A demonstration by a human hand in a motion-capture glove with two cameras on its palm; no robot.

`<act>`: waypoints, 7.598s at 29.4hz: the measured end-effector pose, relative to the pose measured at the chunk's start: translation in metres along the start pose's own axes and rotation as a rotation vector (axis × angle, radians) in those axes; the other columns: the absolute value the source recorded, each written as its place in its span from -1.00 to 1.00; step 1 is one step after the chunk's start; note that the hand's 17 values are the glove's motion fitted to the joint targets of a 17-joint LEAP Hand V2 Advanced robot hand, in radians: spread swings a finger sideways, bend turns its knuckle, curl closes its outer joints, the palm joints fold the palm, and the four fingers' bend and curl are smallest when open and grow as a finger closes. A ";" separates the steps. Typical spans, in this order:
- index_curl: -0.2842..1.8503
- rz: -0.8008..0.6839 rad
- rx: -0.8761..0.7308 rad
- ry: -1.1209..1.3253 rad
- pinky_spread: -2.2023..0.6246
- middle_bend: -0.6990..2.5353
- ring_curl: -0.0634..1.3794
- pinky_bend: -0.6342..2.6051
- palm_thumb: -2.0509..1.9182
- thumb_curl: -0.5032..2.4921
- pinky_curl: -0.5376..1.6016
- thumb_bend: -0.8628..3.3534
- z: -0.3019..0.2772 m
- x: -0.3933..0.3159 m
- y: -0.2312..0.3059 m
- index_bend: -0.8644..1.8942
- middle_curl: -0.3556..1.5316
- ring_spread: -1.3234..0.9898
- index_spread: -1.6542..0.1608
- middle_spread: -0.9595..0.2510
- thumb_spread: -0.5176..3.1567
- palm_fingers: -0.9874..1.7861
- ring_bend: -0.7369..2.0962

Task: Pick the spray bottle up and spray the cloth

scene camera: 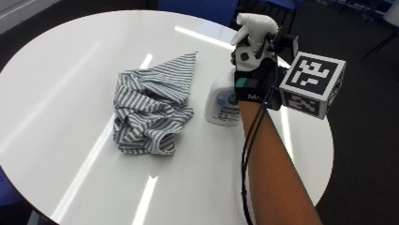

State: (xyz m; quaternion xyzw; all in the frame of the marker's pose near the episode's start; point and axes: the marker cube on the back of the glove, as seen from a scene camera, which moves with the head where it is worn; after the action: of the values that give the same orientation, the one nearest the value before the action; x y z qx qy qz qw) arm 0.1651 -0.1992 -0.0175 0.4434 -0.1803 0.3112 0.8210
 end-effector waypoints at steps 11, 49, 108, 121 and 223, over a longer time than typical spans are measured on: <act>-0.34 -0.035 0.037 0.012 0.31 -0.15 -0.24 -0.28 0.42 -0.29 -0.13 -0.60 0.000 -0.006 0.010 -0.25 -0.03 -0.06 0.49 0.19 -0.18 0.72 0.07; -0.30 -0.868 -0.273 0.637 0.31 -0.12 -0.27 -0.29 0.42 -0.29 -0.13 -0.60 0.024 -0.030 0.060 -0.24 -0.05 -0.06 0.50 0.21 -0.12 0.71 0.10; -0.26 -1.406 -0.352 0.913 0.31 -0.12 -0.28 -0.31 0.41 -0.28 -0.14 -0.60 0.055 -0.057 0.086 -0.25 -0.06 -0.06 0.50 0.21 -0.14 0.72 0.09; -0.25 -1.088 -0.400 0.325 0.31 -0.11 -0.28 -0.32 0.42 -0.28 -0.14 -0.60 0.076 -0.147 0.079 -0.25 -0.06 -0.06 0.50 0.20 -0.14 0.72 0.09; -0.44 -0.173 -0.696 -0.072 0.57 -0.32 -0.37 -0.36 0.37 -0.35 -0.16 -0.60 0.193 -0.150 0.128 -0.35 -0.20 0.01 0.46 0.33 -0.12 0.24 -0.03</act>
State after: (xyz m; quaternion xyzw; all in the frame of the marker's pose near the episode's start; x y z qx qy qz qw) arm -0.0358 -0.3608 0.0805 0.1617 -0.2659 0.1447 0.9392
